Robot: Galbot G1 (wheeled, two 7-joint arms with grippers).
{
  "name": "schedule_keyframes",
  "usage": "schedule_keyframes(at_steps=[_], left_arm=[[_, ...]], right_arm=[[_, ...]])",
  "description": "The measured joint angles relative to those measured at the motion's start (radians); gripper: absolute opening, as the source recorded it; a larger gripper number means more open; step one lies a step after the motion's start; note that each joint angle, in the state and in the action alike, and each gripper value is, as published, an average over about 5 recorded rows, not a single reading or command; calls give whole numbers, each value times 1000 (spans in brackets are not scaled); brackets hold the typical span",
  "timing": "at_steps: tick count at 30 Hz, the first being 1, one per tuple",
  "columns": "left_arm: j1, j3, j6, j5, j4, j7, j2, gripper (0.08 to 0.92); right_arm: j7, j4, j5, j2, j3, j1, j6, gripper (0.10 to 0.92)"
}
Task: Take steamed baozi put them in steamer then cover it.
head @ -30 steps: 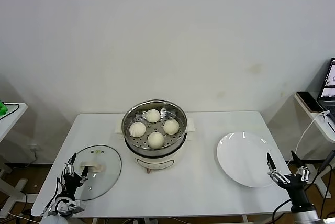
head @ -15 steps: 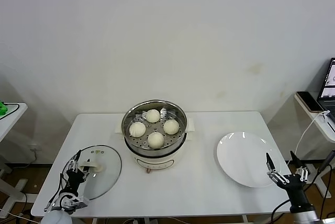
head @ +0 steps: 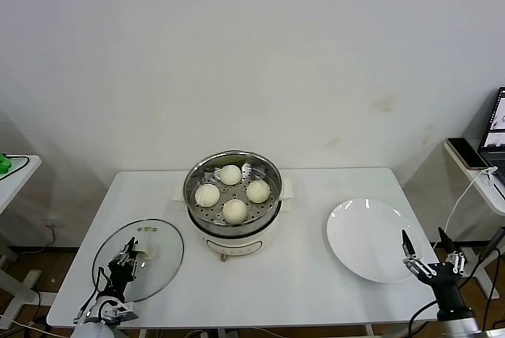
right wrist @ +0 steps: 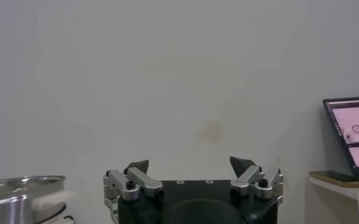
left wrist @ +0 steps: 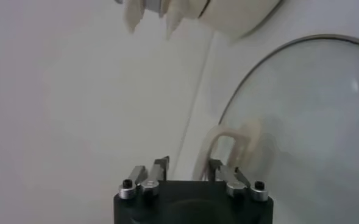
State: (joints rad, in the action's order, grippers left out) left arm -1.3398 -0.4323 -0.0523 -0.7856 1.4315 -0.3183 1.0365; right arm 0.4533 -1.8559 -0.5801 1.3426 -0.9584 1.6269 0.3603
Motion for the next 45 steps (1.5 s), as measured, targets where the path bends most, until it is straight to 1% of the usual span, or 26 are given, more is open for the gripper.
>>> schedule_keyframes(at_steps=[4,14,20,27,35,45], left_arm=[[-2,-6,-9,-22,-1,-17,5,157],[-32,-38,-27,-91,20,-59,25,140],[-57,-75,-13,-131,52,-81,17,134],[-64,-124,14,-156,111,-89,5,134],[-43,-148,80,-146,208,-55,-31,134],[30,-115,204,-92,346,48,-104,134]], right_arm=[[-2,0,0,0,1,-2,1,823],[-7,-1,4,-1,12,-11,1,823],[-24,-3,24,-1,18,-16,-8,823],[-62,9,85,-1,22,-24,-34,823],[-94,21,174,9,30,-21,-87,823],[-126,29,299,26,40,-30,-169,823]])
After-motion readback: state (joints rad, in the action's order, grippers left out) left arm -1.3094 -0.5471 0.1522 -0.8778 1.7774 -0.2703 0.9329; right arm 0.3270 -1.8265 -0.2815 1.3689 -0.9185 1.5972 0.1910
